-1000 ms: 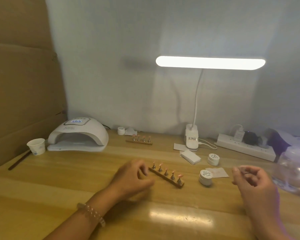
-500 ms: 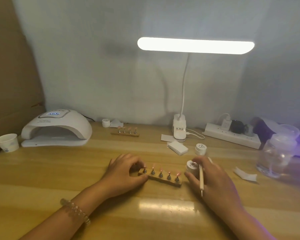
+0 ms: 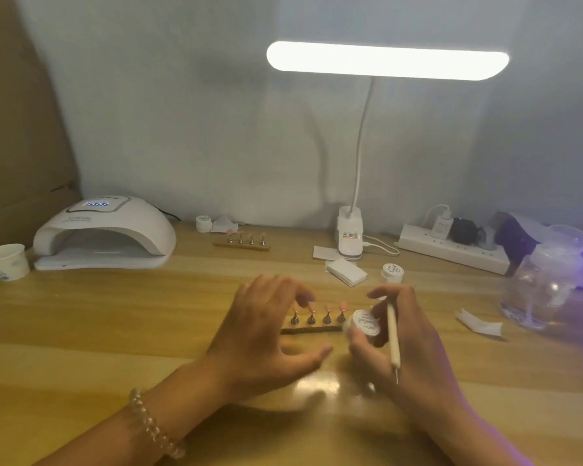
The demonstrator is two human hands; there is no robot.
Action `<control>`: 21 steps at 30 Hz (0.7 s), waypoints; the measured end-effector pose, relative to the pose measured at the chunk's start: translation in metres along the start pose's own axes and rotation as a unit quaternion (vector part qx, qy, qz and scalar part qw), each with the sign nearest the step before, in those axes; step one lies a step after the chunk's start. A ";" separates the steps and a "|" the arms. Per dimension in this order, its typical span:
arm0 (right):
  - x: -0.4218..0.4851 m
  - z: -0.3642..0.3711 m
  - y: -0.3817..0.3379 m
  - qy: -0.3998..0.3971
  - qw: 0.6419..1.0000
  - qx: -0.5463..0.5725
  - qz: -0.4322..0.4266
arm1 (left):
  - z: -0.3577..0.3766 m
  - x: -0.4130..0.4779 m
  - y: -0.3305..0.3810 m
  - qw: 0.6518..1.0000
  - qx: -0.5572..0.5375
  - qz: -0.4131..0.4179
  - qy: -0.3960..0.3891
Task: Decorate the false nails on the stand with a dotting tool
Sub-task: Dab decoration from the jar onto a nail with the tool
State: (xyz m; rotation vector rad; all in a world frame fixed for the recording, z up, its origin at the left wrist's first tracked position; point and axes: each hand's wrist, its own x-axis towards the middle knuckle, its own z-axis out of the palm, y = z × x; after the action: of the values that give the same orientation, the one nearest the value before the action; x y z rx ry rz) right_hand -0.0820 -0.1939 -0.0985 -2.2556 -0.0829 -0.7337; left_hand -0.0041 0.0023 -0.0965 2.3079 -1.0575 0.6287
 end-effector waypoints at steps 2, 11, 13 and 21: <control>-0.010 0.010 -0.013 -0.034 0.997 0.066 -0.008 | 0.007 -0.004 0.016 0.999 -0.042 0.016 0.000; -0.013 0.015 -0.014 -0.068 0.987 0.147 0.007 | 0.004 -0.001 0.015 0.967 -0.239 -0.059 -0.063; -0.013 0.015 -0.013 -0.078 0.986 0.150 0.009 | 0.005 -0.002 0.013 0.957 -0.269 -0.063 -0.084; -0.009 0.007 -0.012 -0.068 0.982 0.169 0.053 | 0.004 -0.009 0.019 0.994 -0.105 -0.027 -0.025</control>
State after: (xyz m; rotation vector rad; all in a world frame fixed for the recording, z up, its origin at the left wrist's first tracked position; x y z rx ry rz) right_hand -0.0888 -0.1787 -0.0994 -1.9643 -0.1421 -0.4679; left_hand -0.0235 -0.0062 -0.1003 2.1703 -1.0287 0.4195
